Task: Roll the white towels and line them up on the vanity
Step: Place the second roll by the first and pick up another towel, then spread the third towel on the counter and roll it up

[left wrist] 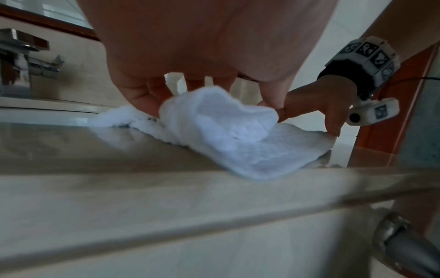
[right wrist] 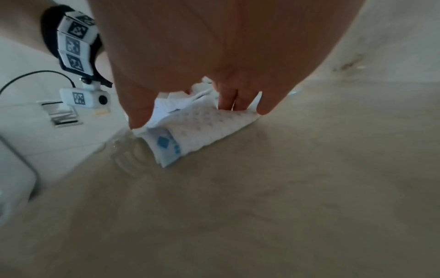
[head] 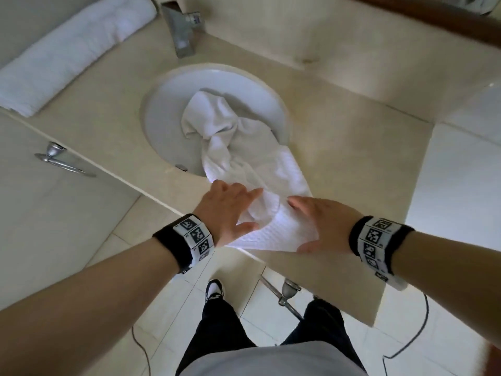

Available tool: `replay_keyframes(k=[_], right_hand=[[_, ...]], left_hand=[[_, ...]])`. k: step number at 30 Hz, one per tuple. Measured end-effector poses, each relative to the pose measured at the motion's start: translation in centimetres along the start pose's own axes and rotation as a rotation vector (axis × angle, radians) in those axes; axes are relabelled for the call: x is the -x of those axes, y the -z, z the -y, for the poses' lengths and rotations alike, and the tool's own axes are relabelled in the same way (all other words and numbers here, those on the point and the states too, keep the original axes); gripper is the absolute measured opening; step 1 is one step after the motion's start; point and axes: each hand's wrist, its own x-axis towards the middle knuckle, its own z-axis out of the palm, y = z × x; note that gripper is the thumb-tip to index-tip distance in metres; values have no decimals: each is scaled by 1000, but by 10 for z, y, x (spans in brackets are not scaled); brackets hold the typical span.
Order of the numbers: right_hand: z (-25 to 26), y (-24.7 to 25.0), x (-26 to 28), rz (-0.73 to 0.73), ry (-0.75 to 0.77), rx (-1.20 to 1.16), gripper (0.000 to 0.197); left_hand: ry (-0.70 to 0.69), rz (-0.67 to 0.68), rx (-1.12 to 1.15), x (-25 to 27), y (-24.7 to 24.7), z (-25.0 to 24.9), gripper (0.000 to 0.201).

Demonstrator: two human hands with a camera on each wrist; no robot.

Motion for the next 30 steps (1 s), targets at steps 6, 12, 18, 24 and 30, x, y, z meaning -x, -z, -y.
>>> replay_keyframes(k=[6, 12, 18, 24, 30], right_hand=[[-128, 27, 15, -94, 187, 144, 100], [-195, 56, 31, -102, 257, 227, 82], [-202, 28, 46, -211, 448, 55, 43], [-197, 17, 42, -128, 501, 142, 58], [-187, 16, 29, -101, 520, 198, 43]], left_hand=[[153, -8, 165, -64, -9, -106, 72], [135, 88, 100, -101, 19, -191, 56], [173, 282, 65, -95, 23, -204, 43], [386, 98, 243, -86, 23, -201, 45], [482, -24, 281, -47, 17, -190, 22]])
